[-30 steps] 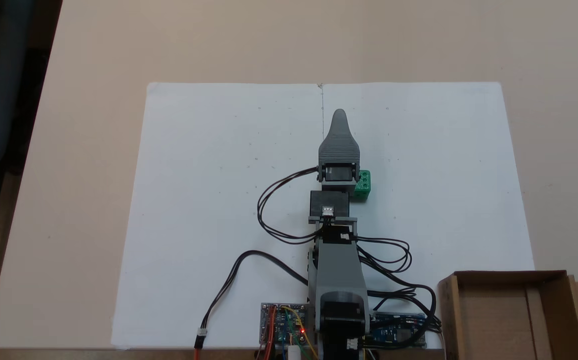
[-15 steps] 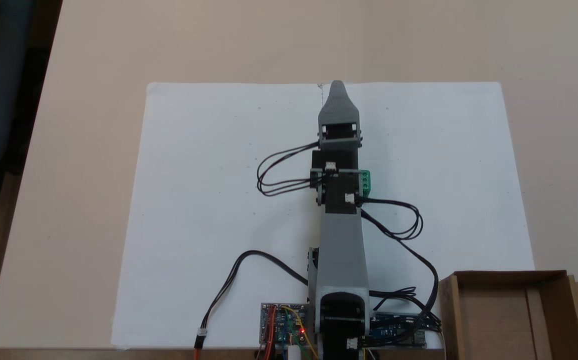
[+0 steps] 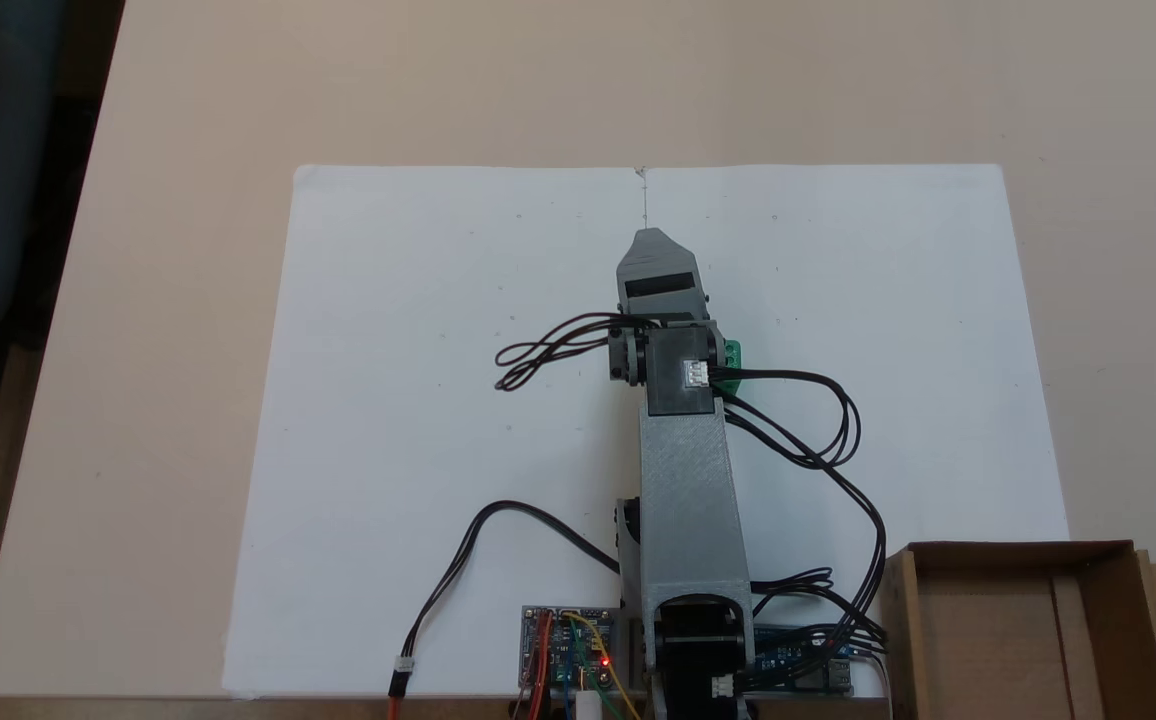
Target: Grasp a green dice and put it in the bin.
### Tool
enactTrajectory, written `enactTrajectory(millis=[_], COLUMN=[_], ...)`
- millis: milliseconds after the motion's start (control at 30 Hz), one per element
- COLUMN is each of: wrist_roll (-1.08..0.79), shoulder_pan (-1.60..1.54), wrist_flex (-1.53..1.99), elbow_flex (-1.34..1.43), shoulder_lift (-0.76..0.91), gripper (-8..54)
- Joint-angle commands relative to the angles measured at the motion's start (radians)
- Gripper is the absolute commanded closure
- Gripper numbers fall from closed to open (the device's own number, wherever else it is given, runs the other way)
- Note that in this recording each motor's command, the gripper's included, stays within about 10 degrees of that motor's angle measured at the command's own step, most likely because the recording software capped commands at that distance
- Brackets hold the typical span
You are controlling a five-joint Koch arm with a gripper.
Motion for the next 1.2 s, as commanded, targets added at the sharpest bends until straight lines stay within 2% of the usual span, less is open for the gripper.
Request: enactTrajectory(millis=[0, 233, 333, 667, 867, 1167], wrist_roll=[-0.023, -0.117, -0.156, -0.213, -0.222, -0.221], shoulder_pan=[-0.009, 0.011, 0.038, 0.146, 0.222, 0.316], wrist_flex=[0.162, 0.514, 0.641, 0.641, 0.641, 0.69], elbow_flex=[-0.087, -0.176, -0.213, -0.41, -0.436, -0.485], shoulder_lift=[0.109, 0.103, 0.046, -0.209, -0.278, -0.288], gripper=[-0.2, 0.7, 0.7, 0.6, 0.6, 0.3])
